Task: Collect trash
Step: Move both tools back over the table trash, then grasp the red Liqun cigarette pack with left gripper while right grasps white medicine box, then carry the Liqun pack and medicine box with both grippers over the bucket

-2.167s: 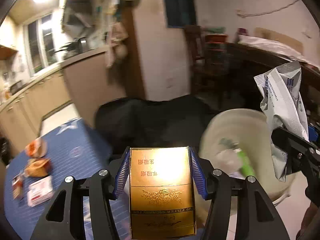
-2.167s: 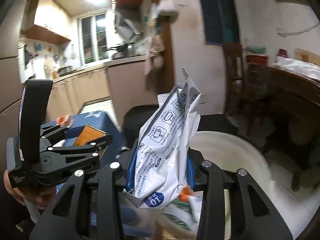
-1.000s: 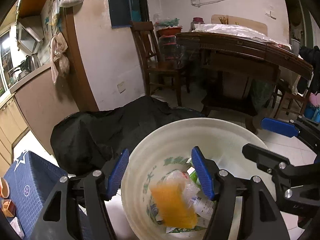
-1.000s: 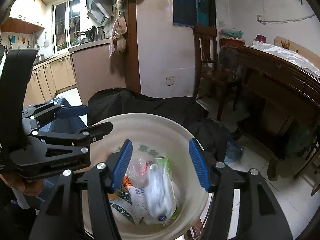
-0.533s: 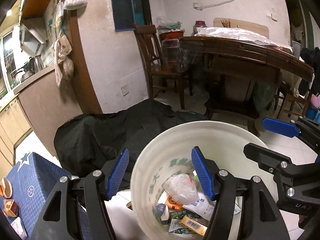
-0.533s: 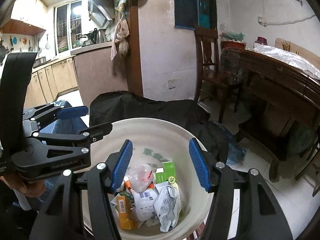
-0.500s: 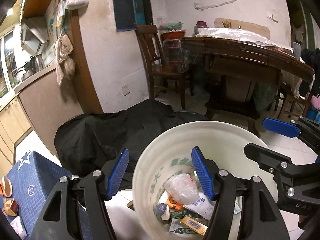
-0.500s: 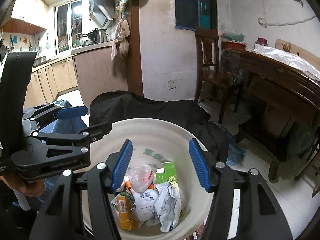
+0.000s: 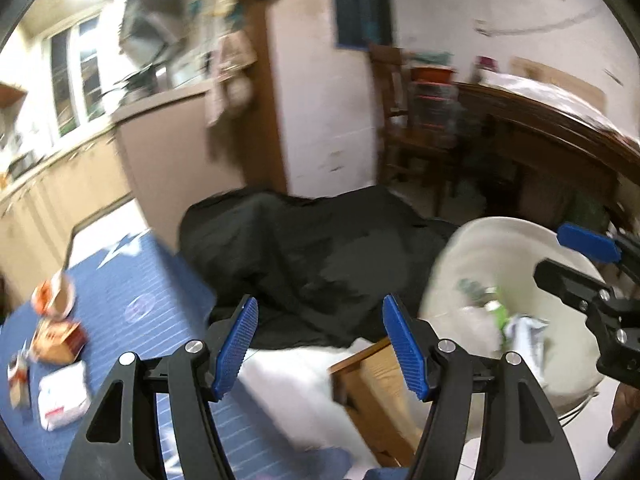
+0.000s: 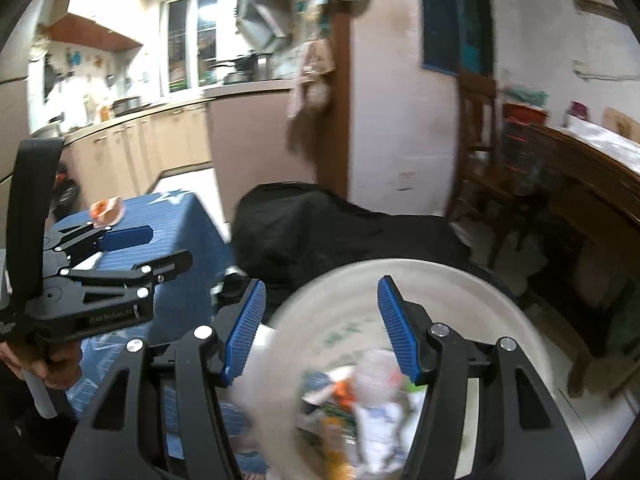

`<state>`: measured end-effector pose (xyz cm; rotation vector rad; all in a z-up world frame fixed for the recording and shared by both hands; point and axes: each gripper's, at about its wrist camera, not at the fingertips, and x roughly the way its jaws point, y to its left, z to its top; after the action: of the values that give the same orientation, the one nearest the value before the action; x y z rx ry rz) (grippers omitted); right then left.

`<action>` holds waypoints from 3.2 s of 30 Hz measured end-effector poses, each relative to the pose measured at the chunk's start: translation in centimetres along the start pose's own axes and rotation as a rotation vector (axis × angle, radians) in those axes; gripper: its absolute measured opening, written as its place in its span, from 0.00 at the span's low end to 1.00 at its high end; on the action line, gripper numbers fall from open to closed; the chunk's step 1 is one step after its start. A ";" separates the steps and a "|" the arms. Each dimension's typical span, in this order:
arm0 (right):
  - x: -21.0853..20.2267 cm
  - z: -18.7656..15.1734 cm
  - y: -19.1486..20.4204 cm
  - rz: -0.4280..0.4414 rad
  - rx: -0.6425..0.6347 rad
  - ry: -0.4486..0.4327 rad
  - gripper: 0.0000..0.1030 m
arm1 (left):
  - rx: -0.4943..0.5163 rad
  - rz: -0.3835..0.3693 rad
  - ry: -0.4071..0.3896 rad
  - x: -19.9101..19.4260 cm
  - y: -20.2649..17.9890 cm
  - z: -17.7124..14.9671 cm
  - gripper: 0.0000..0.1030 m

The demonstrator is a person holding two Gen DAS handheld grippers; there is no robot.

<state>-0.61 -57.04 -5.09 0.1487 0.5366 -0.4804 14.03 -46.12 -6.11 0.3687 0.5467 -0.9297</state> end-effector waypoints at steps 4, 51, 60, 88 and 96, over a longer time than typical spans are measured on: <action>2.5 0.4 5.0 0.095 -0.059 0.028 0.54 | -0.071 0.104 0.023 -1.0 5.6 -2.0 0.64; 20.9 2.6 39.1 0.951 -0.844 0.359 0.79 | -0.532 0.493 0.267 -3.4 44.0 -14.7 0.79; 14.7 -1.2 39.7 0.899 -0.912 0.338 0.90 | -0.518 0.498 0.266 -3.2 43.9 -14.7 0.74; 6.8 -2.6 30.4 0.591 -0.276 0.278 0.63 | -0.415 0.646 0.123 -12.7 32.0 -14.5 0.55; 4.9 -2.5 27.8 0.530 -0.194 0.218 0.63 | -0.338 0.622 0.096 -13.6 26.3 -13.2 0.55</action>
<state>15.15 -33.90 -9.40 0.1517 0.7248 0.1067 25.67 -15.86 -6.93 0.2528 0.6159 -0.2139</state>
